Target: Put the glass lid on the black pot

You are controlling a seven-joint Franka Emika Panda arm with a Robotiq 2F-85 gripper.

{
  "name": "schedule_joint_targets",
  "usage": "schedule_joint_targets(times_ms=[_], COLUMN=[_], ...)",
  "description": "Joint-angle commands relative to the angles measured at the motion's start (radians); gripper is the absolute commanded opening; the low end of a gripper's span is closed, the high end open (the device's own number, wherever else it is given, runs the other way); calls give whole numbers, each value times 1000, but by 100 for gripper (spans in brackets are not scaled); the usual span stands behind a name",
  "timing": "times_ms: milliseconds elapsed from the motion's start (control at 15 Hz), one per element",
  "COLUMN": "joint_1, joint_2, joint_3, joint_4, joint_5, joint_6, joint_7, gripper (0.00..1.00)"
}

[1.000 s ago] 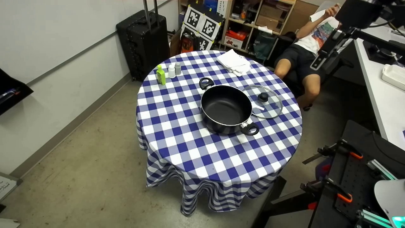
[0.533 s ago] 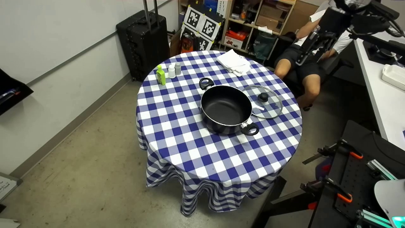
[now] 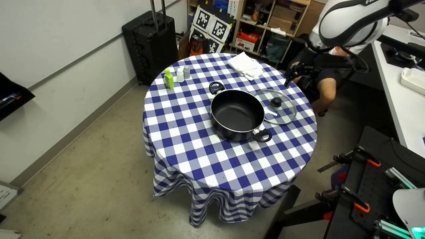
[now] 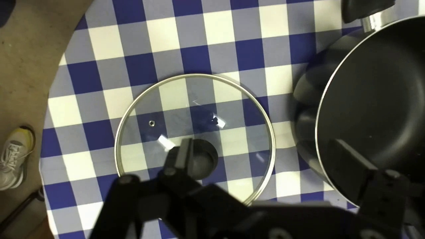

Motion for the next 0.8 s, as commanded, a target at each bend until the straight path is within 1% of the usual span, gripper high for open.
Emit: schedule_joint_targets(times_ms=[0, 200, 467, 733], joint_1=[-28, -51, -71, -69], joint_2=[171, 270, 373, 461], joint_3=[-1, -8, 2, 1], joint_4=[146, 248, 368, 471], joint_5=[27, 10, 9, -4], joint_6=[9, -13, -45, -106], joint_7=[27, 38, 37, 42], gripper=[100, 100, 100, 100])
